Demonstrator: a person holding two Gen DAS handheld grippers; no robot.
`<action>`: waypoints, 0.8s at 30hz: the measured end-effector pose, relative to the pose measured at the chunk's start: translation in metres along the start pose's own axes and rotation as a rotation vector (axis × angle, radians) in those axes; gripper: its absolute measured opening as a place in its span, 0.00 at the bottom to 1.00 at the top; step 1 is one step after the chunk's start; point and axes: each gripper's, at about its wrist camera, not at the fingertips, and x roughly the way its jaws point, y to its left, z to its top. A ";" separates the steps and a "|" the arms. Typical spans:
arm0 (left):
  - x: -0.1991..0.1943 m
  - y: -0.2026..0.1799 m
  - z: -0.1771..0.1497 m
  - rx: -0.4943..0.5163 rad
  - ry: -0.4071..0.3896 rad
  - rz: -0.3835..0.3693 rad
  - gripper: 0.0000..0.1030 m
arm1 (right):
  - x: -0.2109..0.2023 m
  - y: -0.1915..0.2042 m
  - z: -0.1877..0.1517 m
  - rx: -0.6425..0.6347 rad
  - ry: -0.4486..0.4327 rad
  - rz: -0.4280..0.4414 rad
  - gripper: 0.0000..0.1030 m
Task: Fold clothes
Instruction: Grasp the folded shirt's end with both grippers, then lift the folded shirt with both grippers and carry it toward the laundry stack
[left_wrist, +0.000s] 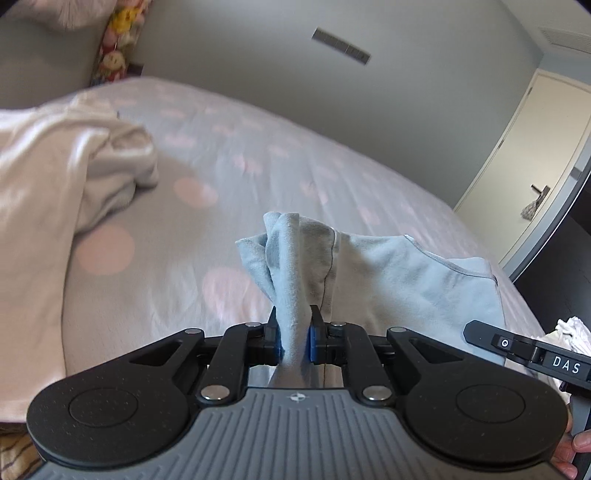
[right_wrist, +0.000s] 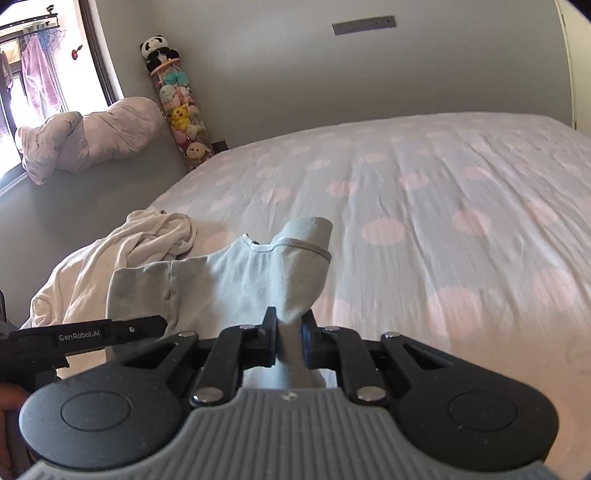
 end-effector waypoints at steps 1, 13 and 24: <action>-0.006 -0.006 0.003 0.006 -0.024 -0.003 0.10 | -0.007 0.002 0.002 -0.010 -0.020 0.002 0.14; -0.066 -0.087 0.041 0.156 -0.188 -0.057 0.10 | -0.096 -0.008 0.033 -0.012 -0.251 0.018 0.12; -0.085 -0.196 0.062 0.335 -0.207 -0.220 0.10 | -0.197 -0.074 0.057 0.072 -0.405 0.006 0.12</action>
